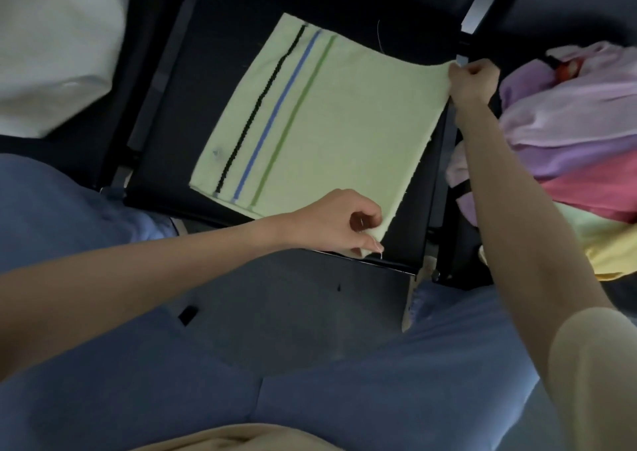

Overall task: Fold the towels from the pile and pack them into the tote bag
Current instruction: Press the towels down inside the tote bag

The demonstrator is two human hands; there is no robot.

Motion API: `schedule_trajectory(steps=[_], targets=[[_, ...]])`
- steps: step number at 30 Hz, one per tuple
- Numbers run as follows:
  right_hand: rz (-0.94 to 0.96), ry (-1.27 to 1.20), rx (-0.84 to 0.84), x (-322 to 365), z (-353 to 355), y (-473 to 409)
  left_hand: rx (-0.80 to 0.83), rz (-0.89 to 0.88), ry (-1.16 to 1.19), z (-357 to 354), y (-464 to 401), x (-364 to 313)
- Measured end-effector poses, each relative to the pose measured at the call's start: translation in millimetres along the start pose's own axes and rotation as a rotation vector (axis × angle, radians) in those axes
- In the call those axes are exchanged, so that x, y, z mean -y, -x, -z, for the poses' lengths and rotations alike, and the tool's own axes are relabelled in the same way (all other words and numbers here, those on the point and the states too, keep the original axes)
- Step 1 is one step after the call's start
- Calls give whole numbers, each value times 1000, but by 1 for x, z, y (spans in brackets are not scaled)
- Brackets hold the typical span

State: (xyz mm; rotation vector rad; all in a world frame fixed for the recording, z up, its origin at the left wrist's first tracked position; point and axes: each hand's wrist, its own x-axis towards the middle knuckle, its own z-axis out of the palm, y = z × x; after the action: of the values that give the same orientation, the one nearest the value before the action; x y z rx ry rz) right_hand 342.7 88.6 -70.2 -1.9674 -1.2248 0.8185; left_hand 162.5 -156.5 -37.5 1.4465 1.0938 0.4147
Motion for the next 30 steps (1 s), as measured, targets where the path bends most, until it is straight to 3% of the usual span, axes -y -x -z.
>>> schedule_trajectory(steps=[6, 12, 21, 27, 30], targets=[[27, -201, 15, 28, -8, 15, 18, 16, 81, 5, 14, -5], [128, -333, 62, 81, -53, 44, -89, 98, 250, 51, 58, 9], [296, -213, 53, 131, -167, 92, -308, 199, 317, 103, 120, 67], [315, -58, 119, 127, -216, 105, -489, 442, 261, 120, 122, 101], [246, -39, 139, 121, -223, 108, -505, 524, 5, 125, 119, 110]])
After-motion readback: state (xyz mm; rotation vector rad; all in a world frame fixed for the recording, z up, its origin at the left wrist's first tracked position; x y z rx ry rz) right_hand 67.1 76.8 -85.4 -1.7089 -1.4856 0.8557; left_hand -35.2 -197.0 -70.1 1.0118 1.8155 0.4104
